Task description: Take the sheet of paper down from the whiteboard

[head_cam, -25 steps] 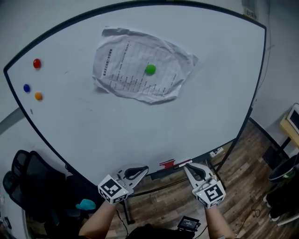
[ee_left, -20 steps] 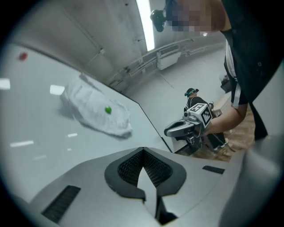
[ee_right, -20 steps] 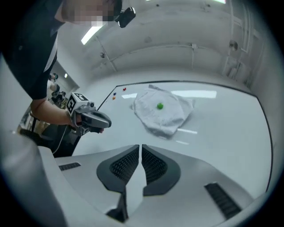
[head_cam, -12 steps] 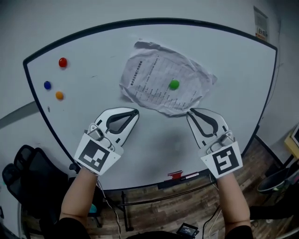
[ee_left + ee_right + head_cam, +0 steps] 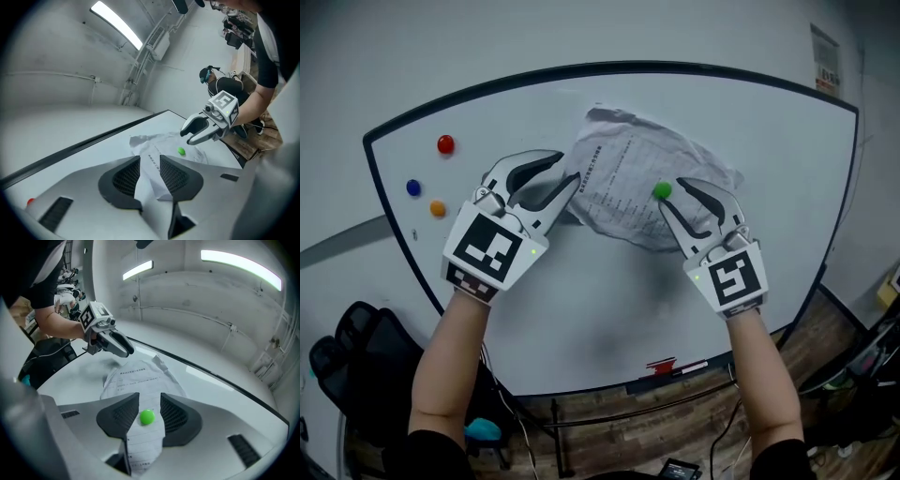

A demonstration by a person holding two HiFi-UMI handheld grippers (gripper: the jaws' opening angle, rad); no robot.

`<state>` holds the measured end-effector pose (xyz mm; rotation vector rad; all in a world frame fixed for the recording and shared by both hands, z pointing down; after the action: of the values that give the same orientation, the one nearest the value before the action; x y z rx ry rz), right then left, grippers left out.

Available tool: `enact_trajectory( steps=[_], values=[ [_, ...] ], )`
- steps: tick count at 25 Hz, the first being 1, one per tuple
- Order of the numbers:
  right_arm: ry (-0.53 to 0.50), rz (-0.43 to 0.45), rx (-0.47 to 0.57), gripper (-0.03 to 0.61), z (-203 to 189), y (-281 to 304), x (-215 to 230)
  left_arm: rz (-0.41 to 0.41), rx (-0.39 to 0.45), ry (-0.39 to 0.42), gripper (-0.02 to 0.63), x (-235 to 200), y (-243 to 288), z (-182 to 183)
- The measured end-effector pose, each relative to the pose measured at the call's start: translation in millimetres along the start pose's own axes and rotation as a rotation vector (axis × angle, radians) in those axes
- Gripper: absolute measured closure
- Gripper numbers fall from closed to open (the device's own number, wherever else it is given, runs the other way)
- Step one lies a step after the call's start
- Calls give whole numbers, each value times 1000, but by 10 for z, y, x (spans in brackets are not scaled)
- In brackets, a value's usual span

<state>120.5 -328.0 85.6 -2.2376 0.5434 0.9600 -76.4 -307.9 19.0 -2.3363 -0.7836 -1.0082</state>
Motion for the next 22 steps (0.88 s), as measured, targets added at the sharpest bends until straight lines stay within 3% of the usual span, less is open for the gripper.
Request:
enact_trajectory(
  steps=[2,4,15,22],
  values=[
    [-1,7,-46,437,-79,88,-29,-4,-19,7,464,-33,29,41],
    [-15,22,-98,419,-164,180,-64,-11,-52,12,400,-52,60,46],
    [-40,33,-167,414,-365,336,-83,-48,-192,24,399,-67,284,-81],
    [-54,39,-153,416,-346,345,-70,-77,-235,35,400,-21,338,-114]
  ],
)
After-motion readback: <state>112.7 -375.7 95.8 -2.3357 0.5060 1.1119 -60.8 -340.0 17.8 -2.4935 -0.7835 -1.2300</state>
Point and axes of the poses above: the fingertips, and each gripper's own axes: y forward along the fingers, x to its right, z out of its top, the point moved 6 cm from there along -y, backward along the fingers, and after that the axes turned 5 degrees about -y, right-handed, at the moved point
